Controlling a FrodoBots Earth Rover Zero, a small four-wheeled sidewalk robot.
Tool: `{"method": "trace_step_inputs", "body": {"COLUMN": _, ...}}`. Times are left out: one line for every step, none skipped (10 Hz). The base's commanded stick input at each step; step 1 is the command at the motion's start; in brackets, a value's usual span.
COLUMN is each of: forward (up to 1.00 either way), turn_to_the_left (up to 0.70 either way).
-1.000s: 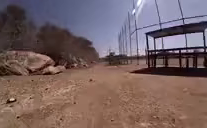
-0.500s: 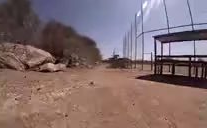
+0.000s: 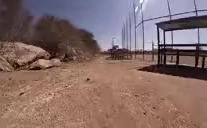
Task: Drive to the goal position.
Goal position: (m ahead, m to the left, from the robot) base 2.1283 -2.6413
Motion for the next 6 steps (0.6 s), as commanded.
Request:
{"method": "trace_step_inputs", "body": {"forward": 1.00, "turn_to_the_left": 0.00}}
{"method": "trace_step_inputs", "body": {"forward": 1.00, "turn_to_the_left": 0.00}}
{"method": "trace_step_inputs", "body": {"forward": 1.00, "turn_to_the_left": 0.00}}
{"method": "trace_step_inputs", "body": {"forward": 1.00, "turn_to_the_left": -0.23}}
{"method": "trace_step_inputs", "body": {"forward": 1.00, "turn_to_the_left": -0.11}}
{"method": "trace_step_inputs", "body": {"forward": 1.00, "turn_to_the_left": 0.00}}
